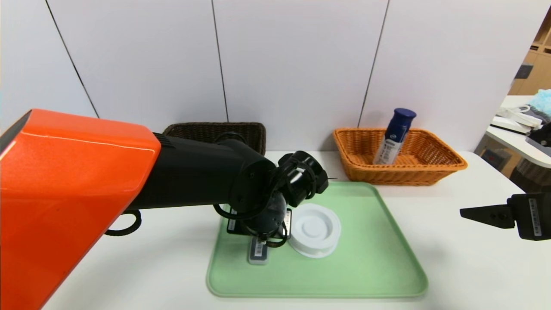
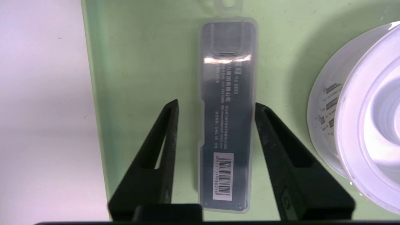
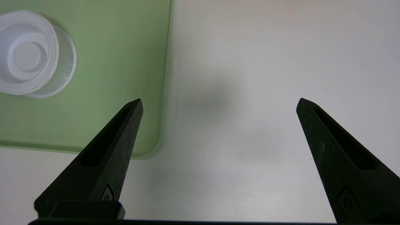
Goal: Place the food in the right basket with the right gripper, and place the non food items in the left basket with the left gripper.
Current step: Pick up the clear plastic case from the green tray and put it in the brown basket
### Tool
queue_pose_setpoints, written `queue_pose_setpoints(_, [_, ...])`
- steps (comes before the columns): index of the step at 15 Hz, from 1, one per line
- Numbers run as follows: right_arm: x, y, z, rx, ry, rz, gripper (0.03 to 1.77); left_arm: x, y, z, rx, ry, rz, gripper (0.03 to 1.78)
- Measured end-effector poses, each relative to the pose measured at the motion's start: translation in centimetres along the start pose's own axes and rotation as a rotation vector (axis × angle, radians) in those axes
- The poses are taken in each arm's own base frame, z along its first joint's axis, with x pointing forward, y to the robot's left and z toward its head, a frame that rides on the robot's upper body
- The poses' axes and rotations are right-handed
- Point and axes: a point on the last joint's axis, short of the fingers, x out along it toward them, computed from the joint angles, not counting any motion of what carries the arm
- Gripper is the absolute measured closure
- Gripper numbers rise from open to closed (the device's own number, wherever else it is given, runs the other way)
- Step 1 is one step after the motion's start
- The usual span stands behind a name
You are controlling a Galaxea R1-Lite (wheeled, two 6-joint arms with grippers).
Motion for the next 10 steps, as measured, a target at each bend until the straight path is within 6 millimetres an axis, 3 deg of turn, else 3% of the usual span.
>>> queue_pose_setpoints(1, [0.01, 0.0, 0.01, 0.0, 0.0, 0.0, 0.11, -0.02, -0.01, 0.03, -0.001, 0.0, -0.001, 1.09])
queue_pose_setpoints(2, [0.01, 0.0, 0.05, 0.0, -0.004, 0.001, 0.11, -0.05, -0.03, 0.08, -0.003, -0.004, -0.002, 1.55])
queue_pose_setpoints(3, [0.03, 0.01, 0.08, 0.0, -0.006, 0.002, 0.11, -0.04, -0.01, 0.07, -0.004, -0.001, -0.001, 1.77])
queue_pose_setpoints(10, [-0.05, 0.02, 0.12, 0.0, -0.01, 0.005, 0.11, 0.07, -0.03, 0.01, -0.006, 0.002, 0.002, 1.77])
